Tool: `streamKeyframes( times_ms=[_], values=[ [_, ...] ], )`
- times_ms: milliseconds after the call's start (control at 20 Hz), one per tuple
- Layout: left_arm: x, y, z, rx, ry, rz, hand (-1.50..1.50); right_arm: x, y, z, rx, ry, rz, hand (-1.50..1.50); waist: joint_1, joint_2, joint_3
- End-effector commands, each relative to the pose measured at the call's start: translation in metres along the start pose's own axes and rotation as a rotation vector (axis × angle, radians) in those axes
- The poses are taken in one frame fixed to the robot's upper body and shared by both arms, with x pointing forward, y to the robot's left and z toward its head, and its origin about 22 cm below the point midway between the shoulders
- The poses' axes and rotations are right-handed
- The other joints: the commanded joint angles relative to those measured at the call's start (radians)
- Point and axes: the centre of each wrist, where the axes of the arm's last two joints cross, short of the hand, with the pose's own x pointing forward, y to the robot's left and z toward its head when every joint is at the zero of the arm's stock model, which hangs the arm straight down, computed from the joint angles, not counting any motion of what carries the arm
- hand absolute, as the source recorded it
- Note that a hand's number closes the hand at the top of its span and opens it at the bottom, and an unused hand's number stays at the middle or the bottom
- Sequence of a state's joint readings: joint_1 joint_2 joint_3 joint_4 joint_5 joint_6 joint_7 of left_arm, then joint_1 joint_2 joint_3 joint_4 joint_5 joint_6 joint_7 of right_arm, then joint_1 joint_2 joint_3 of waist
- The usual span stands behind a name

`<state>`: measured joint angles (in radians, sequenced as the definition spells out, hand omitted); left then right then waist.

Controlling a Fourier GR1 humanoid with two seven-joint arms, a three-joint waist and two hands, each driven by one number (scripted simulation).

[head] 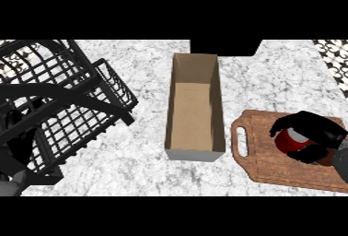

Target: Pick the can from the cutting board and place it in the cardboard box

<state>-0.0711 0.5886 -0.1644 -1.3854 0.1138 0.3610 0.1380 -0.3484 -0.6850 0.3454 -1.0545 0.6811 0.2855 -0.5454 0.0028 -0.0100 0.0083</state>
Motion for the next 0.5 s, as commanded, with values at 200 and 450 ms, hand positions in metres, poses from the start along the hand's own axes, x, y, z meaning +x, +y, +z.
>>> streamKeyframes(
  times_ms=[200, 450],
  values=[
    [0.013, 0.002, -0.014, 0.033, -0.068, -0.058, 0.00, -0.007, 0.000, -0.011, -0.174, -0.001, 0.085, 1.50, -0.002, 0.011, -0.008],
    [-0.013, -0.006, -0.005, 0.010, -0.071, -0.041, 0.00, -0.021, -0.015, -0.016, -0.316, -0.006, 0.149, 1.50, 0.010, 0.015, -0.007]
  ],
)
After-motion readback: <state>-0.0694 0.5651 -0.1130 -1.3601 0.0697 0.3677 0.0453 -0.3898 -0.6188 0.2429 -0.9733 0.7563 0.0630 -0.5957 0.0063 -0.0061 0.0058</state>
